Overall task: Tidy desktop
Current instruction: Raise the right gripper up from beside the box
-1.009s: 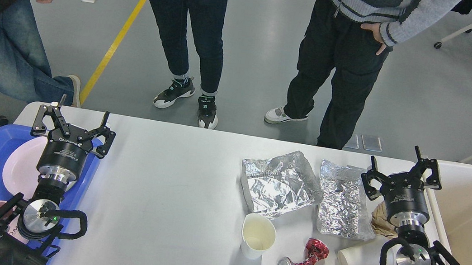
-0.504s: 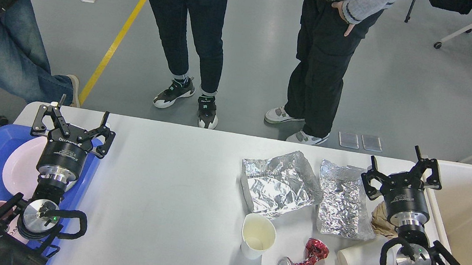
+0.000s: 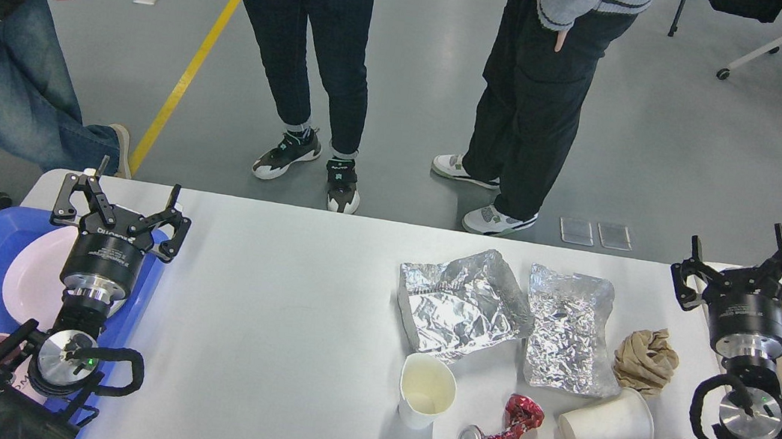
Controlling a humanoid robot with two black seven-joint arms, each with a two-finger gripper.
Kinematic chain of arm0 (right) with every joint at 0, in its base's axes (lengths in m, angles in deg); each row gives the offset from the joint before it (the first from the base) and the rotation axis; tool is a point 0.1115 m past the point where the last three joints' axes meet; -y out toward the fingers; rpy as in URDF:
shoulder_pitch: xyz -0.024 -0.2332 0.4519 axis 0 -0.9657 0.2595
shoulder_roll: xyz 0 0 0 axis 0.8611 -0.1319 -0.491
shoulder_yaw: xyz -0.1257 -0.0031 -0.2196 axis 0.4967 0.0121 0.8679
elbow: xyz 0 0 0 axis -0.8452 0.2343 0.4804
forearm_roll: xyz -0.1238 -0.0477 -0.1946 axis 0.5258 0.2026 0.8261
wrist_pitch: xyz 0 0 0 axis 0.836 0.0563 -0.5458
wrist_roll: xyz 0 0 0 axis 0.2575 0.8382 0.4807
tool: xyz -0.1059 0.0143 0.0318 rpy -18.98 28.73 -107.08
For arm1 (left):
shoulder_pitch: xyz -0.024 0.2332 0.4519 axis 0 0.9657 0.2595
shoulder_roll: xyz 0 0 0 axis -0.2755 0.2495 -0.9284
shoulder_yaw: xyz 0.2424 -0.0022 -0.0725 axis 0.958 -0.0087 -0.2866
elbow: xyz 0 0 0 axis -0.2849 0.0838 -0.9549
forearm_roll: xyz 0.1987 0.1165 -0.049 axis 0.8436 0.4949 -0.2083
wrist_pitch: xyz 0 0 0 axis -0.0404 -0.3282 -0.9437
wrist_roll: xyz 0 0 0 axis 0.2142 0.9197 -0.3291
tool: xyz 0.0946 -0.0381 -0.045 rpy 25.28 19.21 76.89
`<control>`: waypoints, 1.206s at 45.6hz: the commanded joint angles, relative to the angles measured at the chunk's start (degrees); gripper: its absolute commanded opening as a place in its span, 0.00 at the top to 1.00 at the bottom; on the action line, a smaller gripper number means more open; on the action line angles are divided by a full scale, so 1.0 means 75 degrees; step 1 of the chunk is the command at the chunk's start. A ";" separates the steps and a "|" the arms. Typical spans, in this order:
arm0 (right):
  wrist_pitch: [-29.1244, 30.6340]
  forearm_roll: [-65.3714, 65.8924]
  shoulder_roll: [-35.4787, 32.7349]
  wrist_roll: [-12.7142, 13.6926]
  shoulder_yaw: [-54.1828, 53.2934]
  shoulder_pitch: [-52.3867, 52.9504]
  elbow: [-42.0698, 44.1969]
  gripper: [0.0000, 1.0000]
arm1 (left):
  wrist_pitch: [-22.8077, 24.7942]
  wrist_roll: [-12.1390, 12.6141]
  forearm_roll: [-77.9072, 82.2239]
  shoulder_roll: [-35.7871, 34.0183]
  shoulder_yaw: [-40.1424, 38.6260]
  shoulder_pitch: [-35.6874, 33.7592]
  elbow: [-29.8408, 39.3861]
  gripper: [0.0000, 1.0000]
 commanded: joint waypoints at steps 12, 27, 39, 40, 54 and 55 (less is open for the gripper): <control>0.0059 0.0000 -0.0025 0.0013 0.0621 -0.0115 0.0259 0.00 | 0.0001 0.0003 -0.0011 0.0002 0.0000 0.0011 0.0000 0.04; 0.0059 0.0000 0.0057 0.0013 0.0633 -0.0232 0.0247 0.00 | 0.0001 0.0003 -0.0011 0.0002 0.0000 0.0000 0.0000 0.04; 0.0118 -0.0070 0.0057 0.0025 0.0644 -0.0220 0.0166 0.00 | 0.0001 0.0003 0.0000 0.0002 0.0000 0.0000 0.0000 0.04; 0.0187 -0.0070 0.0057 0.0025 0.0668 -0.0220 0.0154 0.00 | 0.0001 0.0003 0.0001 0.0002 0.0000 0.0000 0.0000 0.04; 0.0681 -0.0070 0.0057 0.0036 0.0949 -0.0115 0.0236 0.00 | 0.0001 0.0003 0.0000 0.0013 0.0000 0.0000 0.0000 0.04; 0.0646 -0.0070 0.0057 0.0036 0.0949 -0.0103 0.0236 0.00 | 0.0001 0.0003 0.0001 0.0002 0.0000 0.0000 0.0000 0.04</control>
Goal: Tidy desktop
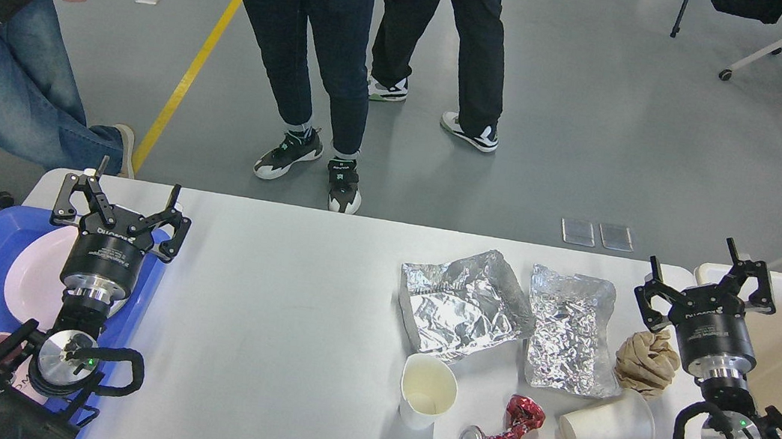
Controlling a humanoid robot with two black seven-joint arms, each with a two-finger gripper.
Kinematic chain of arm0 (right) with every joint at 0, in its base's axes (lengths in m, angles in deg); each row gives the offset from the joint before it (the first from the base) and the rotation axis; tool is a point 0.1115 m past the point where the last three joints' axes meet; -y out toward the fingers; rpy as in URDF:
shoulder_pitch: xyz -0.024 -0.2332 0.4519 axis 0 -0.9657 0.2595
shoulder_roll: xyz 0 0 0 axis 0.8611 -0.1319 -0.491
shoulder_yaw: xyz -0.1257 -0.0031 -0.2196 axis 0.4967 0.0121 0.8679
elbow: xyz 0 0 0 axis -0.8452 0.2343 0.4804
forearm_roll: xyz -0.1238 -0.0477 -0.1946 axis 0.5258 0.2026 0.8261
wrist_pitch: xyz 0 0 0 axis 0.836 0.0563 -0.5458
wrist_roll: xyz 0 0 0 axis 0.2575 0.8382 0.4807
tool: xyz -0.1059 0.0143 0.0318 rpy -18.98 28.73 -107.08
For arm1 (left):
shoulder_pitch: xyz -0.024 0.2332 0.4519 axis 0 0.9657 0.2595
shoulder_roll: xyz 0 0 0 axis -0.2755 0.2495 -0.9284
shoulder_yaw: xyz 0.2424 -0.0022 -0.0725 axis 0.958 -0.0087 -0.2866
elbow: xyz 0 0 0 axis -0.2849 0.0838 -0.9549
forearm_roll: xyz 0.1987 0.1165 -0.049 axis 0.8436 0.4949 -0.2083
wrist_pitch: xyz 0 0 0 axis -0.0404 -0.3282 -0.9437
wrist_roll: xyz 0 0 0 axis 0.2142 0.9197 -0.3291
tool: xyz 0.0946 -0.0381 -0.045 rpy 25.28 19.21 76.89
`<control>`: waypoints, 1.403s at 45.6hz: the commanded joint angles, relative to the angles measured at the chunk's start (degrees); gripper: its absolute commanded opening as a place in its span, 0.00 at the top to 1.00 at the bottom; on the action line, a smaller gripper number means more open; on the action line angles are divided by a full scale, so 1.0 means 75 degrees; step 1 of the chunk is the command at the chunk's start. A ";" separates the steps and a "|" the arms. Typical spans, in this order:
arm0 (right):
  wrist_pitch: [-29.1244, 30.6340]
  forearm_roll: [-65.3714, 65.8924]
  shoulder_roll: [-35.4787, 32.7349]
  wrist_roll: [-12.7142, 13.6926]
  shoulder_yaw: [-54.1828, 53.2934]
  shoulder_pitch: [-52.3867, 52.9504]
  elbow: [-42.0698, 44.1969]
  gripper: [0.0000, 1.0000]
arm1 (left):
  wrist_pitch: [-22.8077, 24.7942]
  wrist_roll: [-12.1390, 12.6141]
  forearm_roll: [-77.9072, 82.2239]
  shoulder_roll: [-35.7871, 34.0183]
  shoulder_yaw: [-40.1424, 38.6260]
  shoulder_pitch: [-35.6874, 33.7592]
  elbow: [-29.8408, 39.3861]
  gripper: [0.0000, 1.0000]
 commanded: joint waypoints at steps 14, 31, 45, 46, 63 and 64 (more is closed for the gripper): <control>-0.0702 -0.0031 0.0000 -0.0006 0.0058 0.0415 0.0001 0.00 | -0.0001 -0.0008 -0.0005 0.0000 0.0000 0.0000 0.0000 0.04; 0.0562 -0.0090 -0.1523 -0.0076 0.1990 0.0614 0.0013 0.00 | -0.0001 0.0004 -0.0005 0.0000 0.0000 0.0000 0.0000 0.04; 0.0622 -0.0195 -0.2882 -0.0076 0.5619 0.2499 -0.0069 0.00 | -0.0001 0.0004 -0.0005 0.0000 0.0000 0.0000 0.0000 0.04; 0.0633 -0.0195 -0.2953 -0.0076 0.6088 0.2780 -0.0058 0.00 | -0.0001 0.0004 -0.0005 0.0000 0.0000 0.0000 0.0000 0.04; 0.1206 -0.0195 -0.3282 -0.0064 1.3729 0.7584 -0.0174 0.00 | -0.0001 0.0004 0.0007 0.0000 0.0000 0.0000 0.0000 0.04; 0.1382 -0.0195 -0.3235 -0.0064 1.4116 0.7912 -0.0256 0.00 | -0.0001 0.0004 -0.0005 0.0000 0.0000 0.0000 0.0000 0.04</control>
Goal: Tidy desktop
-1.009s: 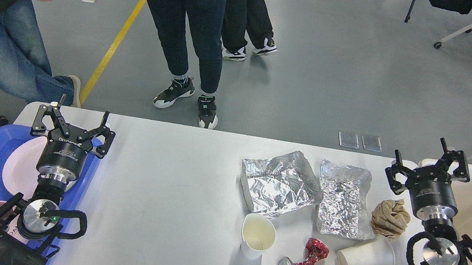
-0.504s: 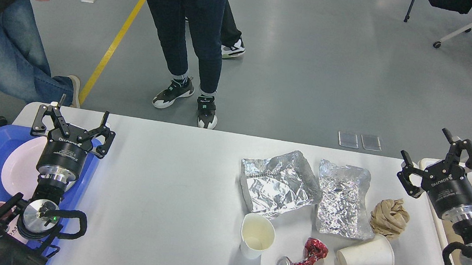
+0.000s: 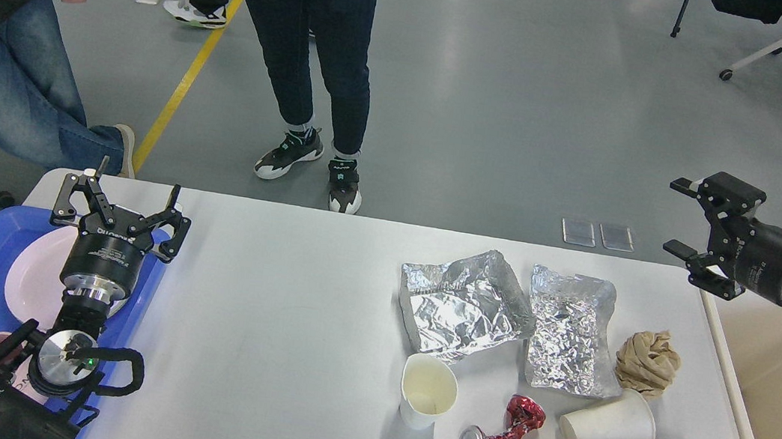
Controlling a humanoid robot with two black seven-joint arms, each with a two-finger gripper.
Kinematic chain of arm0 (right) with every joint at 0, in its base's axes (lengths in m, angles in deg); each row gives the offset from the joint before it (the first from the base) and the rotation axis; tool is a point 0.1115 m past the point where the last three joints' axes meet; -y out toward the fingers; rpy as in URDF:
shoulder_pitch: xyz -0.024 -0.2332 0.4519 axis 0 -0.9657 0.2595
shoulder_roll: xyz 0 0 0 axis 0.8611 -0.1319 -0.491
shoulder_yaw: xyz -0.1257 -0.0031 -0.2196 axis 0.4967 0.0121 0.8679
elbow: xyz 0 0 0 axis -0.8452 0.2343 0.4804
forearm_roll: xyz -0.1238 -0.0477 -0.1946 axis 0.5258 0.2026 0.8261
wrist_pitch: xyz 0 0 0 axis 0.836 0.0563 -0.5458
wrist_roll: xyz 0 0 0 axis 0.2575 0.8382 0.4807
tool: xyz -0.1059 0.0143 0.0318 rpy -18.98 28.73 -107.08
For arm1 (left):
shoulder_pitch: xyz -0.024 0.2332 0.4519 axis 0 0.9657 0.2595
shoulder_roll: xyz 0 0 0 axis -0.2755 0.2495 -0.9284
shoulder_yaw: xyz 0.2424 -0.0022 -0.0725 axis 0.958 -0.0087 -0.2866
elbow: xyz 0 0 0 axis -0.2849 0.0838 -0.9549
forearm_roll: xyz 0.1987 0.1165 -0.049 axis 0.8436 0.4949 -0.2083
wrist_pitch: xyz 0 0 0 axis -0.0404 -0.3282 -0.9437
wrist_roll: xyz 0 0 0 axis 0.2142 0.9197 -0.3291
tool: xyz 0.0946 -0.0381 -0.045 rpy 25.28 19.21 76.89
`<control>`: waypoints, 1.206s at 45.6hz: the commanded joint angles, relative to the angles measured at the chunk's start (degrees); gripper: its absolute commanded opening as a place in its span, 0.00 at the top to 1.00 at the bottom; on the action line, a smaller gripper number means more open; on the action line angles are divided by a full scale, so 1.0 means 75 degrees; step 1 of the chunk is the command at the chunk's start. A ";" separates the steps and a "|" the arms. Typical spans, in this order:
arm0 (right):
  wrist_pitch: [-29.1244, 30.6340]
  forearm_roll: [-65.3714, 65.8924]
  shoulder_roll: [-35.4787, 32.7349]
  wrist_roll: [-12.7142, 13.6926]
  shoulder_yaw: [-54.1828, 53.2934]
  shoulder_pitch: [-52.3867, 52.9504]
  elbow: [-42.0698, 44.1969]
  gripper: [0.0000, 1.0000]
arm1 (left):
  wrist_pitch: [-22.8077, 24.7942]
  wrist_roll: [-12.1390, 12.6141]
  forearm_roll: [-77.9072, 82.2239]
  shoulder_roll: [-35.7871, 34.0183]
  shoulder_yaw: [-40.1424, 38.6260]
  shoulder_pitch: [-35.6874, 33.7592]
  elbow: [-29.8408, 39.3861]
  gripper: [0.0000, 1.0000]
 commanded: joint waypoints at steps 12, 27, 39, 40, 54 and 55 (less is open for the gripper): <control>0.1724 0.0037 0.1952 0.0251 0.6081 0.4870 -0.1465 0.00 | -0.0001 0.0000 -0.0001 0.0012 0.0000 0.0001 0.0000 0.04; 0.1911 0.0013 0.3008 0.3544 0.7056 0.7859 -0.4476 0.00 | -0.0001 0.0000 -0.0001 0.0000 0.0000 0.0001 0.0000 0.04; 0.2098 0.0014 0.3101 0.4247 0.7302 1.0274 -0.7032 0.00 | -0.0001 0.0000 -0.0001 0.0000 0.0000 0.0001 0.0000 0.04; 0.2110 0.0013 0.3172 0.4306 0.7302 1.0310 -0.7126 0.00 | -0.0001 0.0000 0.0011 0.0000 0.0000 0.0001 0.0000 0.04; 0.2122 -0.0221 0.3243 0.4295 0.7595 1.0416 -0.7490 0.00 | -0.0001 0.0011 -0.0001 0.0000 0.0000 0.0001 0.0000 0.04; 0.2122 -0.0221 0.3254 0.4295 0.7595 1.0416 -0.7525 0.00 | -0.0001 0.0011 0.0011 0.0000 0.0000 0.0001 0.0000 0.04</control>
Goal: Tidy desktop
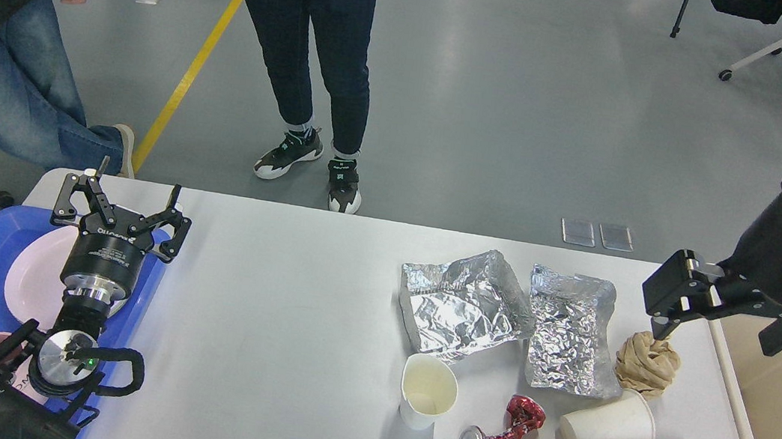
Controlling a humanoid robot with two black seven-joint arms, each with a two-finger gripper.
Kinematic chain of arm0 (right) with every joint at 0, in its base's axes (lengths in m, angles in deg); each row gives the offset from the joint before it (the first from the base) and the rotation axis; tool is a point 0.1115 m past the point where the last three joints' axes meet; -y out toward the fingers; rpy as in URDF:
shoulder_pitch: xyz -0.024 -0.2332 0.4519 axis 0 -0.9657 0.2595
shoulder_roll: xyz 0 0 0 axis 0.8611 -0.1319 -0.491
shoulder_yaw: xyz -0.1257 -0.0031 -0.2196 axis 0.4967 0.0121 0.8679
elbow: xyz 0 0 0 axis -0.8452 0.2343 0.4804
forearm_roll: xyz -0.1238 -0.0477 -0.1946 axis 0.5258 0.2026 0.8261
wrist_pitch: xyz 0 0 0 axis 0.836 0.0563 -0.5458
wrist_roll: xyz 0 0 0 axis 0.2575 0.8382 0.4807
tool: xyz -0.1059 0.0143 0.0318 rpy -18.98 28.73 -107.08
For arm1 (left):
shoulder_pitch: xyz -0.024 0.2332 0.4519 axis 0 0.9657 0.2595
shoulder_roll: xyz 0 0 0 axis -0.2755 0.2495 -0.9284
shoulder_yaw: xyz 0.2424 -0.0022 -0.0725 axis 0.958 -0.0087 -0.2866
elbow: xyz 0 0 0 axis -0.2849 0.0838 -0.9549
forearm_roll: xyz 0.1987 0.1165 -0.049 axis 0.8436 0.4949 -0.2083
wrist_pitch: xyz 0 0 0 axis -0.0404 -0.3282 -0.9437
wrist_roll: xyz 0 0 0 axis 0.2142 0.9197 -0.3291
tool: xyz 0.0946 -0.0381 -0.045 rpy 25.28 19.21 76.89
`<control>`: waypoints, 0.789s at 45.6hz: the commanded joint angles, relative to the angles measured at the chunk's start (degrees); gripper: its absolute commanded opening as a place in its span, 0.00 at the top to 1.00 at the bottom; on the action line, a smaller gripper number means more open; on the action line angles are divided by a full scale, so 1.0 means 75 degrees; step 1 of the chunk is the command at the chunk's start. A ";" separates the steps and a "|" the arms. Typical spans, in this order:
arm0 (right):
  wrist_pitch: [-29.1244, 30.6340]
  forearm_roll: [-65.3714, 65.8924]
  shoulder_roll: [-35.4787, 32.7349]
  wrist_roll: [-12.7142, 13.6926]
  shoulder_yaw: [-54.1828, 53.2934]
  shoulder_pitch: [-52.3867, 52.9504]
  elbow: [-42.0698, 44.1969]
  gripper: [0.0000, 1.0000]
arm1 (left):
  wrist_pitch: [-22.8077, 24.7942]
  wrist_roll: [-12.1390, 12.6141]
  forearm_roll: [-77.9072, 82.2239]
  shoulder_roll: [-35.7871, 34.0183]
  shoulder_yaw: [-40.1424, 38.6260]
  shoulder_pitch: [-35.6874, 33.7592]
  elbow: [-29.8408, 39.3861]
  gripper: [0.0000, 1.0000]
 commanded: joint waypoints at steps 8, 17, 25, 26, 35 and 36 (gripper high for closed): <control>-0.0011 -0.0298 0.0006 -0.0063 0.0119 -0.0130 -0.0141 0.00 | 0.0000 0.0002 0.0009 -0.0003 0.0000 0.0000 0.0000 0.04; -0.0069 -0.0615 -0.0134 -0.0063 0.0294 -0.0260 -0.0141 0.00 | 0.0000 0.0002 -0.0002 -0.0003 0.0000 0.0000 0.0000 0.04; -0.0245 -0.0848 -0.0673 -0.0075 0.0845 -0.0552 -0.0132 0.00 | 0.0000 -0.0010 -0.0002 -0.0003 0.0000 0.0000 0.0000 0.04; -0.0303 -0.0907 -0.0778 -0.0075 0.0868 -0.0645 -0.0132 0.00 | 0.0000 -0.0010 0.0009 -0.0003 0.0000 0.0000 0.0000 0.04; -0.0807 -0.0966 -0.2488 -0.0110 0.0892 -0.1992 -0.0132 0.00 | 0.0000 -0.0010 0.0009 -0.0003 0.0000 0.0000 0.0000 0.04; -0.0866 -0.0955 -0.2641 -0.0122 0.0892 -0.2133 -0.0120 0.00 | 0.0000 -0.0010 -0.0002 -0.0003 0.0000 0.0000 0.0000 0.04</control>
